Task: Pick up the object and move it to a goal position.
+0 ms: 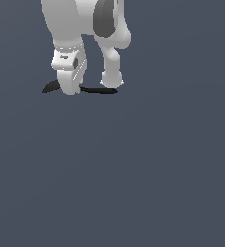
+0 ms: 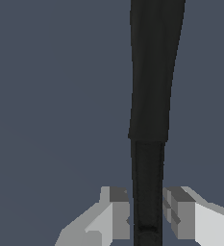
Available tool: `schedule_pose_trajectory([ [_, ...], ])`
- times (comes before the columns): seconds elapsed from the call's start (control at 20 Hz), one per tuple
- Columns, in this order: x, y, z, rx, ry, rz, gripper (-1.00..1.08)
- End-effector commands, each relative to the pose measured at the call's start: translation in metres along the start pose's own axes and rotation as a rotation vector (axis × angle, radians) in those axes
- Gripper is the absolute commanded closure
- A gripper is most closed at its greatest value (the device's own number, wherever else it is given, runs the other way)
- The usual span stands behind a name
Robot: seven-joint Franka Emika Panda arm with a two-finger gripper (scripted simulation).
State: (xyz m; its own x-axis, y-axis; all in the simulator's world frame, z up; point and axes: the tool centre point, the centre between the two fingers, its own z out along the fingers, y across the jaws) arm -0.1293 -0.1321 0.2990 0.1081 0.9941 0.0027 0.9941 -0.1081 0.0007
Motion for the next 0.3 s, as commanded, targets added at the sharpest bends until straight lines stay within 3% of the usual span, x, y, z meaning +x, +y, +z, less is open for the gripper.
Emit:
schedule_pose_trajectory([
  [0.0, -0.0067, -0.0038, -0.0093, 0.0, -0.001, 0.0, 1.08],
  [0.25, -0.0118, -0.0064, -0.0157, 0.0, -0.001, 0.0, 1.08],
])
